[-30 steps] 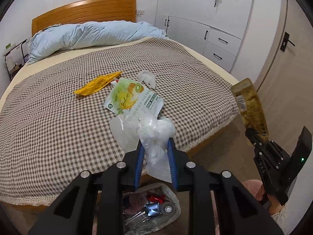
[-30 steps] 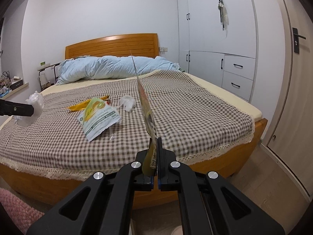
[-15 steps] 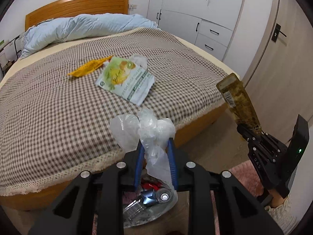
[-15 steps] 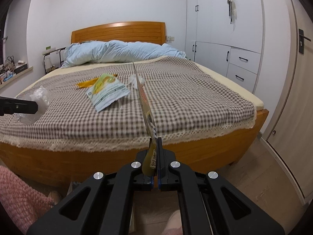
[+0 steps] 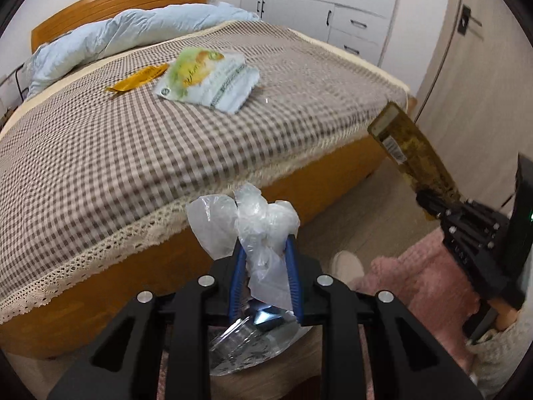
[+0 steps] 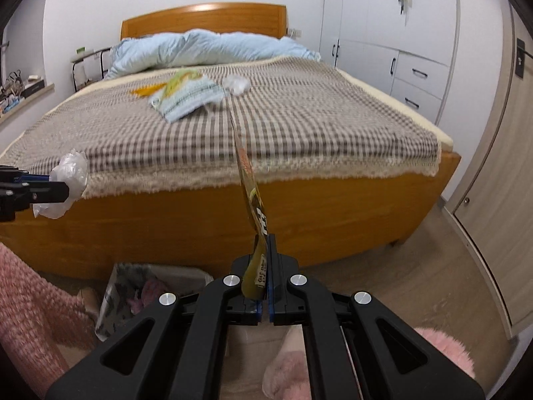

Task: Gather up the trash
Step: 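Carry the clear plastic wrap and gold packet to the floor trash bin, then lower the plastic wrap and gold packet over the bin opening, then open the left tool to drop the wrap while the right releases the gold packet, then hold both open tools above the bin, then raise both open tools from the bin toward the bed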

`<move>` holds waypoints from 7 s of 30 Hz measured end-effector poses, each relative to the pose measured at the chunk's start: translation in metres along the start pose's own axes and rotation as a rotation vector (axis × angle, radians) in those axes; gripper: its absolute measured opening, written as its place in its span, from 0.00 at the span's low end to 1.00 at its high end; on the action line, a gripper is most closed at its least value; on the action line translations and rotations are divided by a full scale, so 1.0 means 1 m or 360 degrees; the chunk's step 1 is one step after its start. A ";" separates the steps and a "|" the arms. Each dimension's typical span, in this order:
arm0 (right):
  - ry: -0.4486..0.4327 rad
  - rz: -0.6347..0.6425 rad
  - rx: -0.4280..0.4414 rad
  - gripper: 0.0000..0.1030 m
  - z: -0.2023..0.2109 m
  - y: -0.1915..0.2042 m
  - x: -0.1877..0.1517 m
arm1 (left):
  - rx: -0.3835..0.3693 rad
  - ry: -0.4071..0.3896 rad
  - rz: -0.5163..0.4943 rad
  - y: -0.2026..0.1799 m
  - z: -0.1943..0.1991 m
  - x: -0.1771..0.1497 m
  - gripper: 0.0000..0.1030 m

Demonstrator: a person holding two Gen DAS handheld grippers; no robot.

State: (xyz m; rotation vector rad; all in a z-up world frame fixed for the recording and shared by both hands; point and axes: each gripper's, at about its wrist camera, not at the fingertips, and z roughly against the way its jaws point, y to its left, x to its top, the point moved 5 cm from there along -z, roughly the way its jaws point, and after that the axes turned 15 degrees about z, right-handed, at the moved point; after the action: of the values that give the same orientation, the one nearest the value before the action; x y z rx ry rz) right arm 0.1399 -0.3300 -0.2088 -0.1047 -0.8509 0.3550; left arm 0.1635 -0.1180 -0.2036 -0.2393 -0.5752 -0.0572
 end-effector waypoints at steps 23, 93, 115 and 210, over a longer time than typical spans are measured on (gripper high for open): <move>0.0223 0.0088 0.0180 0.02 -0.065 0.061 -0.049 | 0.0016 0.0219 0.0098 0.043 -0.099 -0.080 0.21; 0.0534 0.0715 0.0424 0.02 -0.115 0.140 -0.074 | 0.0188 0.0467 0.0346 0.099 -0.146 -0.125 0.21; 0.0934 0.1116 0.0589 0.02 -0.226 0.190 -0.082 | 0.0316 0.0766 0.0524 0.130 -0.210 -0.139 0.21; 0.0185 0.0198 0.0262 0.87 -0.055 0.070 -0.002 | 0.0185 -0.0318 0.0269 0.081 -0.049 -0.051 0.93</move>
State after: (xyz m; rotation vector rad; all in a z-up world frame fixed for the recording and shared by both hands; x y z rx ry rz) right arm 0.1611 -0.2627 -0.2625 -0.0248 -0.6993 0.5291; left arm 0.1566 -0.0518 -0.2876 -0.1809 -0.7525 0.1647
